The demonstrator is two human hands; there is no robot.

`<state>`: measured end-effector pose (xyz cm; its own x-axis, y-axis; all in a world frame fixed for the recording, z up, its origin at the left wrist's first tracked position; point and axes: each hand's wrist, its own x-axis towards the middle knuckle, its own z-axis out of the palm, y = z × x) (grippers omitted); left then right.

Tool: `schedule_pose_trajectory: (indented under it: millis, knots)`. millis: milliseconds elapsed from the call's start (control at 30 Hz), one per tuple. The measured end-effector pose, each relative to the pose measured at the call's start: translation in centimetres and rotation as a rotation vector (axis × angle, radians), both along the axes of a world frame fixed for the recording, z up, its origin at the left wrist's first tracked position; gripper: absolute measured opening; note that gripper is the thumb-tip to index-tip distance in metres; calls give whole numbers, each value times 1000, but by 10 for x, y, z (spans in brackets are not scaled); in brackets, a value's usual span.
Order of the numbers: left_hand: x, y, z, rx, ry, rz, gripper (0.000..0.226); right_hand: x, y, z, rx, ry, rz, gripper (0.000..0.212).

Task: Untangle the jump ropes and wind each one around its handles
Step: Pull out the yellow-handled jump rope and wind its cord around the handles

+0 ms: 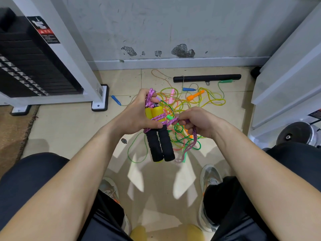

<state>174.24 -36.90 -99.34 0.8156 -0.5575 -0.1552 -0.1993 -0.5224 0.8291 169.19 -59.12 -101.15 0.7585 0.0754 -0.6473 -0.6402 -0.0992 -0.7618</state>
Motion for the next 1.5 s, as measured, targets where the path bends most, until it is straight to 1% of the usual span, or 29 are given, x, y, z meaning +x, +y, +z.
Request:
schedule_pose_trajectory:
  millis: [67,133,233,300,333,367,433,533,600,700,767,833,933,1000,1067,1100,1167,1200,1267,1300,1333,1367,1400,1433,1467,1500]
  knots:
    - [0,-1,-2,43,-4,-43,92,-1,2,2,32,55,15,21]
    - [0,-2,-7,73,-42,-20,92,-1,6,1,21,26,21,24]
    - [-1,-7,-16,54,-167,132,83,-6,27,0,-135,-156,-3,20]
    - [-6,-14,-23,21,-244,305,80,-16,50,-3,-295,-293,-64,27]
    - [-8,-18,-27,-5,-254,410,82,-22,62,-4,-388,-367,-87,30]
    - [-11,-21,-31,-44,-241,514,84,-28,72,-7,-463,-446,-97,29]
    - [-14,-27,-37,-138,-195,683,85,-37,85,-13,-540,-614,-100,24]
    - [-14,-33,-42,-261,-93,861,82,-40,88,-26,-573,-800,-55,34]
    - [-11,-34,-47,-338,40,956,81,-39,88,-29,-559,-846,-41,39]
    - [-7,-35,-53,-443,230,1024,93,-37,86,-31,-571,-873,-28,42]
    - [-6,-34,-54,-488,291,1024,99,-37,85,-31,-586,-894,-17,42]
    - [-7,-35,-53,-514,314,1004,97,-36,84,-31,-587,-913,-1,40]
    - [-5,-32,-55,-473,300,991,94,-36,82,-33,-580,-958,10,34]
    - [-2,-29,-54,-451,297,993,95,-40,85,-35,-547,-965,-26,30]
    - [2,-25,-50,-470,321,1021,98,-47,88,-37,-475,-897,-103,29]
    - [5,-24,-48,-488,332,1045,97,-50,89,-38,-446,-858,-136,25]
    - [11,-19,-46,-549,360,1095,89,-52,86,-44,-372,-785,-148,13]
    - [14,-16,-44,-589,409,1092,89,-50,83,-44,-304,-730,-125,13]
    - [17,-9,-40,-686,547,987,111,-43,71,-45,-233,-598,-51,18]
    - [17,-6,-37,-701,613,901,117,-38,62,-44,-259,-543,-12,20]
    - [15,-4,-34,-713,664,817,107,-33,53,-41,-294,-499,32,23]
    - [14,-3,-30,-699,690,742,81,-26,43,-38,-317,-456,64,23]
    - [12,-2,-27,-672,702,669,54,-22,35,-32,-298,-427,79,19]
    - [11,-3,-24,-640,693,598,40,-19,26,-27,-248,-425,94,12]
    - [9,-3,-20,-616,671,539,35,-17,20,-21,-209,-447,121,15]
    - [7,-3,-16,-588,635,490,33,-15,14,-16,-205,-462,160,23]
